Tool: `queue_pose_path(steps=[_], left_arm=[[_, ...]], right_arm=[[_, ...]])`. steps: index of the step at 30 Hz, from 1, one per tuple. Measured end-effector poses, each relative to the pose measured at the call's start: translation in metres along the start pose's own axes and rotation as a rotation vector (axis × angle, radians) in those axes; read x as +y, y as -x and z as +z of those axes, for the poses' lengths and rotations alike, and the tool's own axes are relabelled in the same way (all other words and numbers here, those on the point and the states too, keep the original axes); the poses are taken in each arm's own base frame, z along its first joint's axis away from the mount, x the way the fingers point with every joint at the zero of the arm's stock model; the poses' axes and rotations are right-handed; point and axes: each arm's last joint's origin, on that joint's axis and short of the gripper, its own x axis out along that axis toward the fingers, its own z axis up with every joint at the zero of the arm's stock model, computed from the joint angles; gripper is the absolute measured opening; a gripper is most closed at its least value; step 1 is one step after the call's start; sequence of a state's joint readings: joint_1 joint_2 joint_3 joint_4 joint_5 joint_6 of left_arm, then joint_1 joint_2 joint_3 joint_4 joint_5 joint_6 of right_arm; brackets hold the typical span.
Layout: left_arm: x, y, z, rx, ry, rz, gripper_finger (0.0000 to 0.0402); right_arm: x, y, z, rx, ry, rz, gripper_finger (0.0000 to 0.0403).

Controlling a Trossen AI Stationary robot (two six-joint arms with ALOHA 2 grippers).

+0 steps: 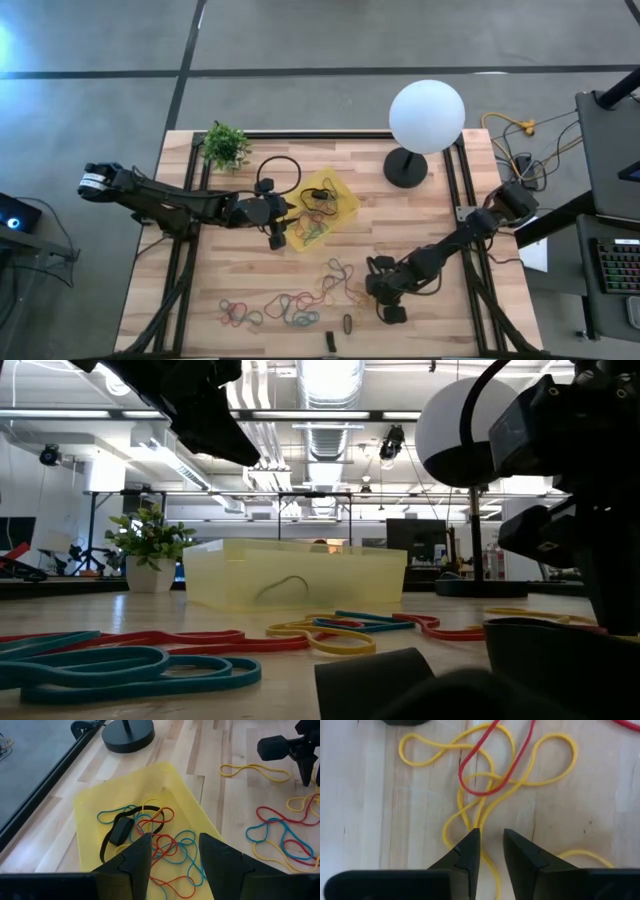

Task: Pick and place rubber bands into bin
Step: Put the yellow rubber band into the yellow bin

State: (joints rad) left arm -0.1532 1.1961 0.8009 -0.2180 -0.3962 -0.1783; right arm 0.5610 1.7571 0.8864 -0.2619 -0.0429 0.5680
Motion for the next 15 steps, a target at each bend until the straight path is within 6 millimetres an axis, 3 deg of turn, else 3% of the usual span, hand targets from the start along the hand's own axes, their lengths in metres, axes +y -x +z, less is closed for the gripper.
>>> queue_pose_path(steps=[15], left_arm=[[0.0,0.0,0.0,0.0,0.0,-0.003,0.0148]], right_arm=[[0.001,0.01,-0.01,0.071,0.064,-0.01,0.0071]])
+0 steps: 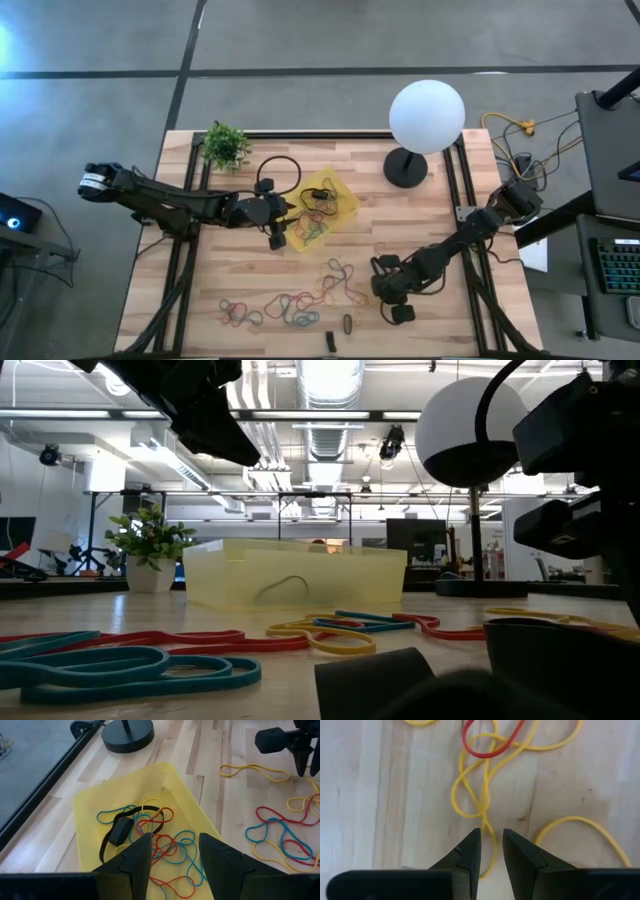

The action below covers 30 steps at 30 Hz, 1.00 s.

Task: Pick and place rubber bands into bin
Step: Put the yellow rubber band into the yellow bin

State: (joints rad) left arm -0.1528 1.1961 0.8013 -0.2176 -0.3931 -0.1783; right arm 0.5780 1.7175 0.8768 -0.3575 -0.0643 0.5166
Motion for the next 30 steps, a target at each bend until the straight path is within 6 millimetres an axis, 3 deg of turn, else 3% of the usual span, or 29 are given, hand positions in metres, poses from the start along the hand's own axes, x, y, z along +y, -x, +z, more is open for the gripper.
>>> queue_pose_path(steps=[8,16,24,30], left_arm=[[0.0,0.0,0.0,-0.001,0.002,0.0,0.0148],[0.0,0.0,0.0,-0.002,0.003,0.0,0.0148],[0.0,0.0,0.0,-0.001,0.002,0.0,0.0148],[0.0,0.0,-0.001,0.002,0.0,0.001,0.0148]], right_arm=[[0.01,-0.004,-0.009,0.015,0.063,0.04,0.0077],[0.012,-0.01,-0.01,0.027,0.006,0.034,0.0079],[0.011,-0.017,-0.01,0.025,-0.026,0.019,0.0018],[0.01,-0.014,-0.011,0.009,-0.105,-0.032,0.0008]])
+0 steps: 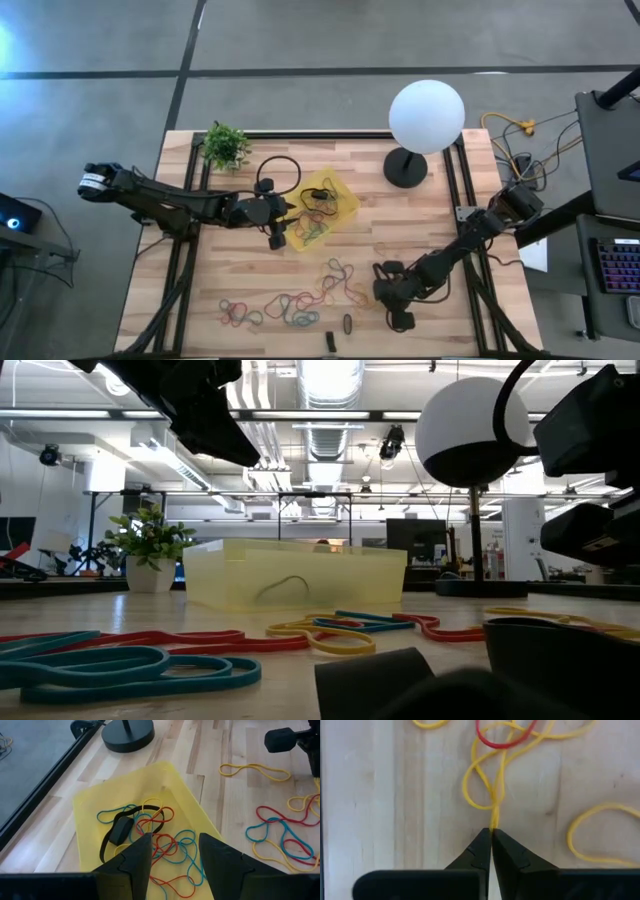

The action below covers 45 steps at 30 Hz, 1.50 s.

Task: Pick and place rubber bands into bin
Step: Put the yellow rubber band into the yellow bin

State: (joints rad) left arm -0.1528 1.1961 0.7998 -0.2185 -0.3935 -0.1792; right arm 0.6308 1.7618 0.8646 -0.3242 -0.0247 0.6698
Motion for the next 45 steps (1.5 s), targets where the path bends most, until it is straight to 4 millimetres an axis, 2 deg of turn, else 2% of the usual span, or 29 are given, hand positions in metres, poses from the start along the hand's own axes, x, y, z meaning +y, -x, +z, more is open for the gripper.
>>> queue_pose_path(steps=[7,10,16,21,25,30,37,41,45], left_arm=[[0.0,0.0,0.0,-0.001,-0.002,0.0,0.0148],[0.0,0.0,0.0,-0.001,-0.002,0.0,0.0148],[0.0,0.0,0.0,-0.003,-0.001,0.001,0.0148],[0.0,0.0,0.001,-0.008,0.001,0.0,0.0148],[0.0,0.0,0.001,-0.015,0.004,-0.002,0.0148],[0.0,0.0,0.001,-0.017,0.005,-0.002,0.0148],[0.0,0.0,0.001,-0.019,0.006,-0.002,0.0148],[0.0,0.0,0.001,-0.021,0.007,-0.002,0.0148],[0.0,0.0,0.002,-0.022,0.008,-0.003,0.0148]], right_arm=[[-0.008,0.023,-0.005,-0.042,-0.037,-0.119,0.0008],[-0.011,0.038,-0.008,-0.053,-0.057,-0.163,0.0008],[-0.012,0.057,-0.008,-0.097,-0.056,-0.162,0.0008],[-0.001,0.054,0.0,-0.135,0.034,-0.019,0.0008],[0.004,0.039,0.003,-0.11,0.048,0.061,0.0019],[0.004,0.024,0.002,-0.069,-0.023,0.056,0.0063],[0.004,0.022,0.003,-0.066,-0.076,0.057,0.0133],[0.004,0.022,0.003,-0.066,-0.091,0.057,0.0148],[0.004,0.015,0.003,-0.055,-0.098,0.054,0.0145]])
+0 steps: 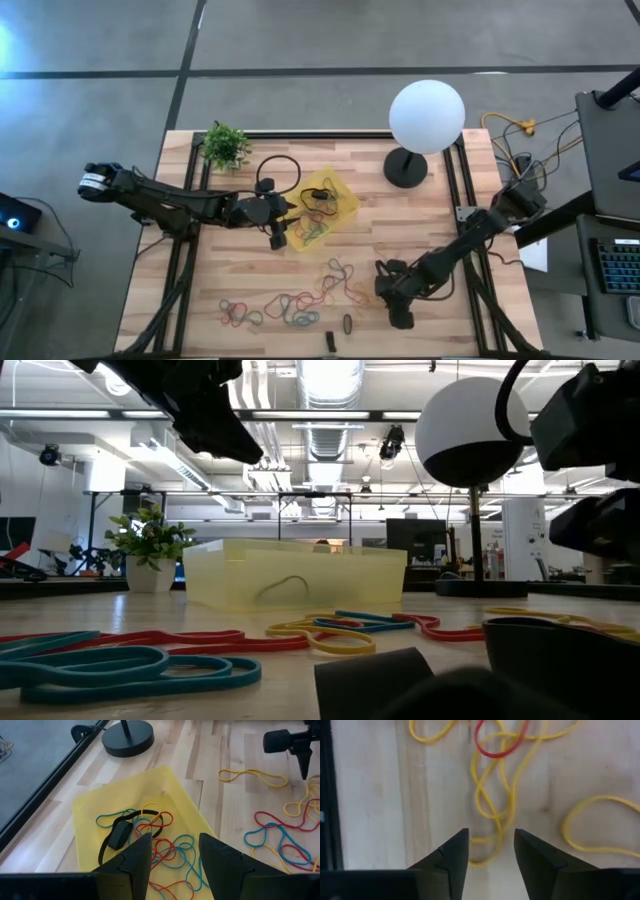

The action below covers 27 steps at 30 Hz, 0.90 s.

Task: Pick and place rubber bands into bin
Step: Put the yellow rubber band into the yellow bin

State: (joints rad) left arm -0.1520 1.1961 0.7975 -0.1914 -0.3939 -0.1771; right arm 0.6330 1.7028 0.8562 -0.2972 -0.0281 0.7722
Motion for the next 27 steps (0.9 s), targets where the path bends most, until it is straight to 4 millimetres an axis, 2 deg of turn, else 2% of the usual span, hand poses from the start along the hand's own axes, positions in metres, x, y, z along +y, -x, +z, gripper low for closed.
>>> queue_pose_path(steps=[11,27], left_arm=[[0.0,0.0,0.0,0.0,0.001,-0.001,0.0148],[0.0,0.0,0.0,0.0,0.001,-0.001,0.0148]], right_arm=[[0.0,-0.015,-0.001,0.029,-0.089,-0.002,0.0116],[-0.004,-0.022,-0.005,0.05,-0.144,-0.067,0.0011]])
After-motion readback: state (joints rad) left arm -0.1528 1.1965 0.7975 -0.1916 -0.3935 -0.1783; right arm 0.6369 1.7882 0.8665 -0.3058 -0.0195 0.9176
